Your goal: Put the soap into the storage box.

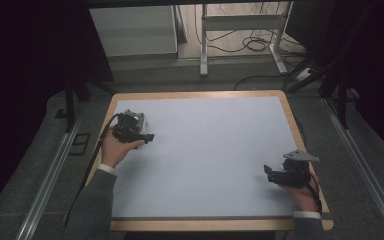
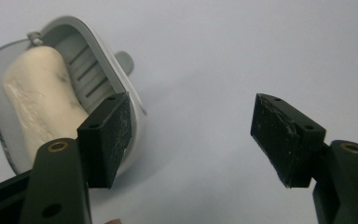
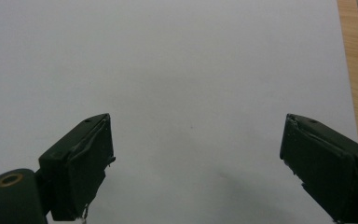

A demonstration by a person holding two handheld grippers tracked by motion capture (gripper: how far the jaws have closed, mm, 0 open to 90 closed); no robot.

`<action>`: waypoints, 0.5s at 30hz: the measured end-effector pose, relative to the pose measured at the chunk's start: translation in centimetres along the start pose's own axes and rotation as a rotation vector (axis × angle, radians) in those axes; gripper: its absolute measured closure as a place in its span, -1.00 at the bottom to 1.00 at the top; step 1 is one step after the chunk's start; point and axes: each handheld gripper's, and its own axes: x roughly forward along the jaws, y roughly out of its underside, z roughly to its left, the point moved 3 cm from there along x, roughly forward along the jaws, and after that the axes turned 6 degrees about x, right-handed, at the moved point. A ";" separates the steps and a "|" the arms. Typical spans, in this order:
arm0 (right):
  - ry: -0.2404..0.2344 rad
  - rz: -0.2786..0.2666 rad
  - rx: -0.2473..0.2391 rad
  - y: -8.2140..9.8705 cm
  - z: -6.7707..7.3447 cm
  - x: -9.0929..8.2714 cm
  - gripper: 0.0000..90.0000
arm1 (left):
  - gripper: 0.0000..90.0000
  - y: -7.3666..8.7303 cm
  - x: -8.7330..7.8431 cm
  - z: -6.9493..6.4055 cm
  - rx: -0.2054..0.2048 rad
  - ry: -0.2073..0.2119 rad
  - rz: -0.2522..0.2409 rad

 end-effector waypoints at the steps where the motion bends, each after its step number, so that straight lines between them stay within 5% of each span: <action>1: 0.001 0.000 0.001 0.0 0.0 0.0 -0.79 | -0.34 0.4 0.0 -0.3 0.004 0.010 -0.004; 10: -0.001 -0.002 -0.005 -0.1 0.1 0.0 -0.79 | -0.31 3.3 0.8 -2.8 0.061 0.076 -0.033; 15: 0.002 -0.003 -0.005 -0.1 0.0 0.0 -0.79 | -0.32 5.1 1.6 -3.8 0.027 0.114 -0.045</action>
